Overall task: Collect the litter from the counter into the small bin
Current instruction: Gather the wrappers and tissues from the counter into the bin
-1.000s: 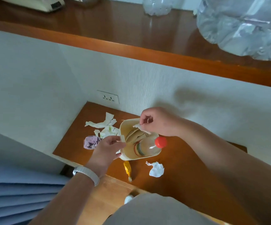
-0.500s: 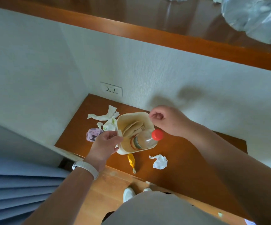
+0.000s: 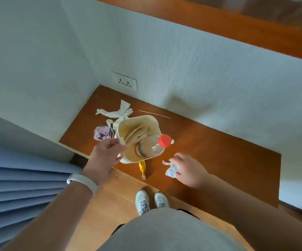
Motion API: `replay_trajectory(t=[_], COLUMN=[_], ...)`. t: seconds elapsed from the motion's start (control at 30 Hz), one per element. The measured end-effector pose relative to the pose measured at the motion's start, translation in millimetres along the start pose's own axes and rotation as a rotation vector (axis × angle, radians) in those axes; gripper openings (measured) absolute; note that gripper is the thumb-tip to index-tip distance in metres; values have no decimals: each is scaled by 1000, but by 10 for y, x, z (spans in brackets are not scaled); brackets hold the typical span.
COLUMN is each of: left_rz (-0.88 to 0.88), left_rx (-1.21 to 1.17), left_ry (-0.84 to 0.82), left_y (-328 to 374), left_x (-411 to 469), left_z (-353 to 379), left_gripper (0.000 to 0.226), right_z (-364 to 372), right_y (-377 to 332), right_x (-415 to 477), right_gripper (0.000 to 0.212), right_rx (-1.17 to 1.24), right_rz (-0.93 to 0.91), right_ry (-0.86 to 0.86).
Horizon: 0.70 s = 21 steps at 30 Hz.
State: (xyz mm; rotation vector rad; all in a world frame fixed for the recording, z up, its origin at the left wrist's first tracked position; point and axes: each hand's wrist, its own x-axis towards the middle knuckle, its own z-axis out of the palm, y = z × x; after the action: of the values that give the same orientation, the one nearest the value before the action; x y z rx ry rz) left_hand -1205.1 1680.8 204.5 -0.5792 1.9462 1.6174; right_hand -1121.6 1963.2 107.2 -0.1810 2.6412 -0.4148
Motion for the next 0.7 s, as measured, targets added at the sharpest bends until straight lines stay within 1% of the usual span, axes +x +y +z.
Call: replay_trajectory(t=[0.1, 0.17, 0.33, 0.43, 0.57, 0.63, 0.7], left_rz=[4, 3, -2, -14, -3, -1, 10], left_rx=[-3, -1, 4, -11, -32, -41, -34], left_ry=[27, 35, 66, 92, 132, 160, 178], left_y=[-18, -27, -39, -55, -35, -40, -42], left_x=[-40, -76, -158, -210, -300, -324, -340], left_z=[6, 5, 23, 51, 99, 113, 126], left_gripper=[27, 26, 18, 20, 19, 19, 20], right_z=[222, 322, 413, 359, 234, 126, -28], right_y=[53, 81, 183, 213, 258, 244, 156], right_x=[2, 5, 67, 88, 126, 143, 137], right_gripper=[53, 53, 40, 32, 34, 27, 17], right_rx=[-106, -135, -149, -154, -117, -110, -131], right_rz=[-71, -104, -132, -167, -193, -227, -307], right_ry=[24, 46, 86, 86, 121, 162, 201])
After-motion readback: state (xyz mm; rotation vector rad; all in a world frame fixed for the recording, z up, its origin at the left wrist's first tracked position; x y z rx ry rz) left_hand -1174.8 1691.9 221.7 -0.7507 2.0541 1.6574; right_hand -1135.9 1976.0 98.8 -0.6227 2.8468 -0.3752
